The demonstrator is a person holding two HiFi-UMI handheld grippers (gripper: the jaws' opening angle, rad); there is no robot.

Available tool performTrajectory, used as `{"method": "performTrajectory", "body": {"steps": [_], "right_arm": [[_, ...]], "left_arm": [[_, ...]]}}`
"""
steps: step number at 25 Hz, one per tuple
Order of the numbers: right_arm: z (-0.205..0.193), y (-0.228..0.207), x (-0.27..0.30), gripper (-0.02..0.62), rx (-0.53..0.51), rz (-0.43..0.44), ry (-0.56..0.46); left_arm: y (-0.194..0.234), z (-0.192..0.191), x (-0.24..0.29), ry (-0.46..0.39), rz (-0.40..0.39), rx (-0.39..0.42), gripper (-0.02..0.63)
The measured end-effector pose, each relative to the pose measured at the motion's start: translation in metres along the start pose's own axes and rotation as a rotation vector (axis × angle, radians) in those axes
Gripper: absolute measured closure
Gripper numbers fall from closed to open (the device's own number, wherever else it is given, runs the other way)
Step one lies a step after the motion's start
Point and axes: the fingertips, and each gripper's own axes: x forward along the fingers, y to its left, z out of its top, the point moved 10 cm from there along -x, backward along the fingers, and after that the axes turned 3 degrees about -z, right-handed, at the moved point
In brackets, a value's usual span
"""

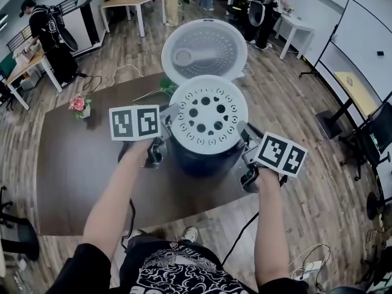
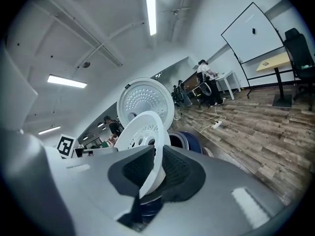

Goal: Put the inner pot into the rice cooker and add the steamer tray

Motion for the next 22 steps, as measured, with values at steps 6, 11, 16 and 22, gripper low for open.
{"method": "performTrajectory", "body": {"steps": [6, 11, 16, 22], "right_arm": [[0.000, -0.004, 0.008, 0.543, -0.031, -0.022, 0.031], [-0.001, -0.003, 0.015, 0.526, -0.078, -0.085, 0.044], [-0.005, 0.001, 0.021, 0.511, -0.128, -0.159, 0.054], [-0.012, 0.004, 0.028, 0.495, -0.185, -0.248, 0.057]], "left_arm": [[0.004, -0.005, 0.007, 0.031, 0.034, -0.009, 0.548], [0.009, -0.005, 0.015, 0.066, 0.021, 0.006, 0.548], [0.013, -0.005, 0.021, 0.104, 0.010, 0.058, 0.538], [0.014, -0.006, 0.029, 0.143, 0.002, 0.162, 0.518]]}}
